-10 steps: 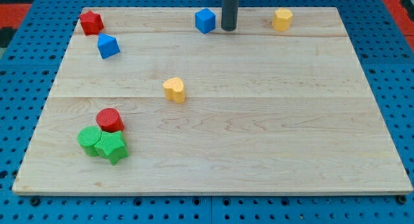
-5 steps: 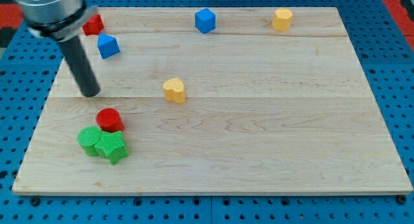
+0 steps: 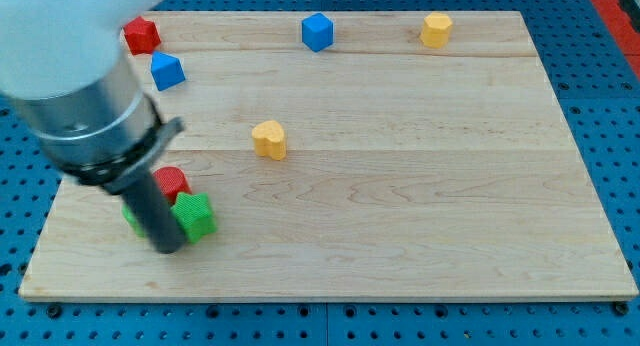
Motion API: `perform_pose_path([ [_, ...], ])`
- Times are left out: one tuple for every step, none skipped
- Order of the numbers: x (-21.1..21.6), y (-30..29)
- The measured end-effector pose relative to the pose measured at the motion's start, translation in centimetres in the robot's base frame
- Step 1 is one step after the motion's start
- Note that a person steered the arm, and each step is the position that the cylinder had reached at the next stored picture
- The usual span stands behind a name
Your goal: Move the green star horizontally to the left of the yellow heart
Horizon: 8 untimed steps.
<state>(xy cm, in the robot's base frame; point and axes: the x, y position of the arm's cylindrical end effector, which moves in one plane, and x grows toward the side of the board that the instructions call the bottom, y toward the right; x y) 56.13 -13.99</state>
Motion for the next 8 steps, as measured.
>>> perform_pose_path([
  [-0.1, 1.8],
  [-3.8, 2.5],
  [-8.9, 3.1],
  [-9.2, 4.7],
  [-10.7, 6.8],
  [-11.5, 6.7],
  [-13.6, 6.8],
  [-15.4, 3.2],
])
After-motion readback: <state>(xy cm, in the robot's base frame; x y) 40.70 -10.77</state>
